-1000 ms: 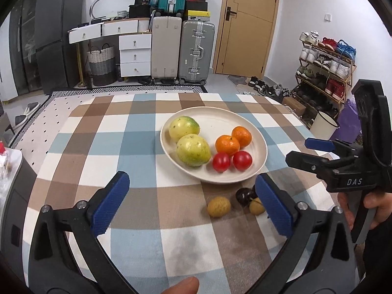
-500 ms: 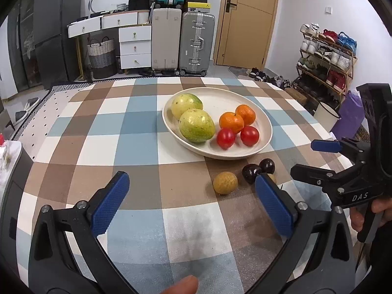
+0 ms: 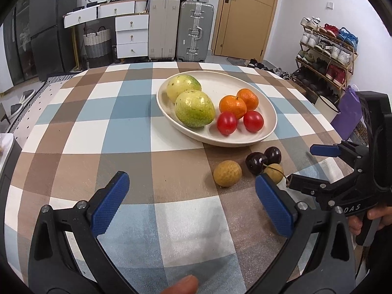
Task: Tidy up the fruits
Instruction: 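Move both tools back toward the small brown fruits and cherries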
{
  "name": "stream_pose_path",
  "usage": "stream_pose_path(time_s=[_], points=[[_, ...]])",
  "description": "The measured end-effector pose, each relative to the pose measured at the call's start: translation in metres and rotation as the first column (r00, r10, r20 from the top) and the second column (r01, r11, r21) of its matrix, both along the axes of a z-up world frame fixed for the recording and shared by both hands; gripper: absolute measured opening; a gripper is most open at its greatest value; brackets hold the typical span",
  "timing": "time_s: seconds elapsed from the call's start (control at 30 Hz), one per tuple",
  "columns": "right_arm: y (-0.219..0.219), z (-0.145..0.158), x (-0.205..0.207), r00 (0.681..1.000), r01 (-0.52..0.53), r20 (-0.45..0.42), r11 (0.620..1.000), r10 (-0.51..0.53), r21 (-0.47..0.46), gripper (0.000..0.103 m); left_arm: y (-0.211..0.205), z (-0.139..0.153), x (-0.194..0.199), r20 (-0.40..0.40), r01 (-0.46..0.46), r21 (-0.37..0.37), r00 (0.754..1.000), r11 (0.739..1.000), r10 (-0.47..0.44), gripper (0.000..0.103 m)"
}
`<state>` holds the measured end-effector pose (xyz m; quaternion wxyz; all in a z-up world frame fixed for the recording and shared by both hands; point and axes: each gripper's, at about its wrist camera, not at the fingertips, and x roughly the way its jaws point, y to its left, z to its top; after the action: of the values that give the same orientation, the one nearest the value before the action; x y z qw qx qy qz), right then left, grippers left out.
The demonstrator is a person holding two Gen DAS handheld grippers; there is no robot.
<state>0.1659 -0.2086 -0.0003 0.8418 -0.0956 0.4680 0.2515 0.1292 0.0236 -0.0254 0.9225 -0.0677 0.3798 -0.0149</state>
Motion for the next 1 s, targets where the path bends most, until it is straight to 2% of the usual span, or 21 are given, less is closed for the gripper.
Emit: stream_pose_path(time_s=[0.67,1.0], points=[[0.051,-0.008,-0.003,0.997,-0.064,0.034,0.996,0.066,-0.07,0.103,0.005,-0.007,0.004,-0.019,-0.005,-0.027,1.0,1.0,0.005,0.102],[0.033,-0.008,0.006,0.999,-0.004,0.034,0.998,0.006,-0.068,0.103,0.006,-0.007,0.004,-0.022,-0.003,-0.028,1.0,1.0,0.003,0.102]])
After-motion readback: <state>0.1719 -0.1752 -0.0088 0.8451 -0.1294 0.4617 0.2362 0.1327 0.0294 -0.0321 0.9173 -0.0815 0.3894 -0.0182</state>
